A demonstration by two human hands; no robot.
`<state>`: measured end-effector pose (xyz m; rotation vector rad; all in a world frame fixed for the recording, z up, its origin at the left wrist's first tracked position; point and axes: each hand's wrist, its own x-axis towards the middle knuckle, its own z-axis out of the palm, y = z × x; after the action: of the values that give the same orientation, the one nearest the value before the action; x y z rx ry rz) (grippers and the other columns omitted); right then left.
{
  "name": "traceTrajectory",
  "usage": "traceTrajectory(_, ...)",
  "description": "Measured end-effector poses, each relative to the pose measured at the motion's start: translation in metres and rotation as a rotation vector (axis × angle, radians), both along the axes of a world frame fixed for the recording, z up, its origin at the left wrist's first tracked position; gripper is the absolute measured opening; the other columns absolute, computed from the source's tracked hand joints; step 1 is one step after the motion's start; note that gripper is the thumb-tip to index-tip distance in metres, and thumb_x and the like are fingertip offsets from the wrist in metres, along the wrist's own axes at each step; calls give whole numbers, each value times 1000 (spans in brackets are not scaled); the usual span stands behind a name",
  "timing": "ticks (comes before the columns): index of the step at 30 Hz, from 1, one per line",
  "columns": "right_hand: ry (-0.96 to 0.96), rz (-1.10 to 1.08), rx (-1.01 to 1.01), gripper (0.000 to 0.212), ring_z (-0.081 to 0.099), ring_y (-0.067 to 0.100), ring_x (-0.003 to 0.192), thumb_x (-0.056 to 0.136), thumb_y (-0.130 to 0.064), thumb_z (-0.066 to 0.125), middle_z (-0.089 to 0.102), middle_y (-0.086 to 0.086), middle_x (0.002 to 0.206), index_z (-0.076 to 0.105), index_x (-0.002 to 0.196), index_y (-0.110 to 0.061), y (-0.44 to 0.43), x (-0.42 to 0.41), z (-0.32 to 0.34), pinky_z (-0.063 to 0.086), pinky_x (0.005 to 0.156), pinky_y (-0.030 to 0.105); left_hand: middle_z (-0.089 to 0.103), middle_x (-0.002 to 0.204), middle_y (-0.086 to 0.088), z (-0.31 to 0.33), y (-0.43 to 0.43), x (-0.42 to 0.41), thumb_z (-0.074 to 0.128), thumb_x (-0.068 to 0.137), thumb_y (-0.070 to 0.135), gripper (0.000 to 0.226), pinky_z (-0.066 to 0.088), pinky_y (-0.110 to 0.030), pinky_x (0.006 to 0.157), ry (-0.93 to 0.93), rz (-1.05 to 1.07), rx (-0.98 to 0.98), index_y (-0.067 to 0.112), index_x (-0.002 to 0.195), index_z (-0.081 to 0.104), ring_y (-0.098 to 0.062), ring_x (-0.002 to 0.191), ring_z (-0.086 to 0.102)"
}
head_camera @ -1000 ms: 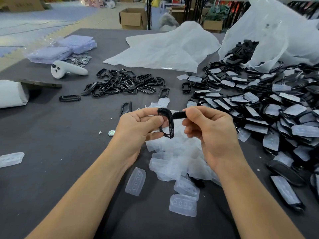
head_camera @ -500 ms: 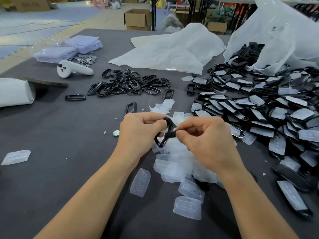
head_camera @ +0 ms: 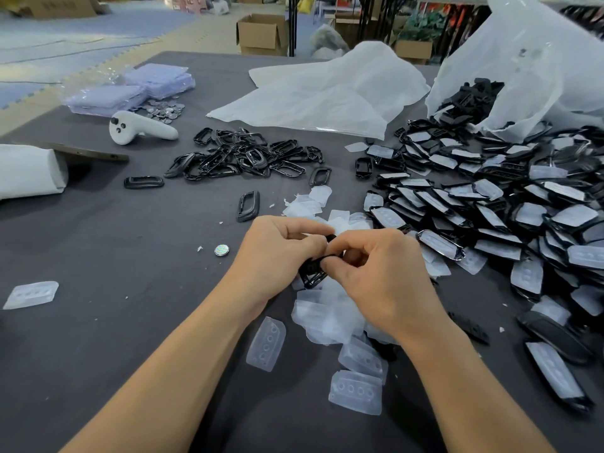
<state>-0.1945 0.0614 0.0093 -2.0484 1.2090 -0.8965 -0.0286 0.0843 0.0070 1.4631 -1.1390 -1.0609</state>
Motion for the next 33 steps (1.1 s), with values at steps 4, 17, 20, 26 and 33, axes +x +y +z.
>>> traceTrajectory(4, 17, 49, -3, 18, 46, 8, 48, 92, -15, 69, 58, -11, 55, 78, 84, -29, -2, -2, 2, 35, 48, 12, 79, 74, -6, -2, -2, 1, 66, 92, 4, 25, 57, -34, 69, -25, 38, -41, 22, 93, 84, -16, 65, 65)
traceTrajectory(17, 105, -234, -187, 10, 61, 20, 63, 93, -32, 68, 66, -9, 63, 76, 88, -29, 11, 17, -3, 53, 64, 38, 78, 82, -8, 1, -3, 0, 68, 83, 12, 28, 55, -28, 70, 163, -38, -8, 23, 103, 82, -17, 70, 67)
traceTrajectory(20, 94, -303, -230, 9, 62, 25, 63, 94, -31, 69, 66, -7, 63, 75, 88, -29, 10, 16, -1, 53, 64, 40, 80, 92, -13, 2, 0, -1, 63, 73, 4, 44, 53, -25, 68, 160, -109, 16, 22, 110, 79, -17, 73, 67)
traceTrajectory(26, 110, -246, -147, 7, 61, 20, 61, 91, -32, 75, 62, -11, 62, 75, 85, -29, 5, 10, 0, 54, 65, 39, 81, 92, -10, -3, 0, -3, 61, 83, -17, 50, 48, -38, 72, 98, -21, 15, 22, 110, 77, -25, 73, 64)
traceTrajectory(33, -53, -293, -194, 17, 58, 10, 58, 87, -39, 79, 59, -11, 58, 64, 92, -32, 1, 11, -8, 47, 59, 26, 80, 90, -15, 2, 2, 1, 68, 85, -15, 40, 59, -30, 76, 167, -24, -130, 17, 107, 78, -24, 77, 72)
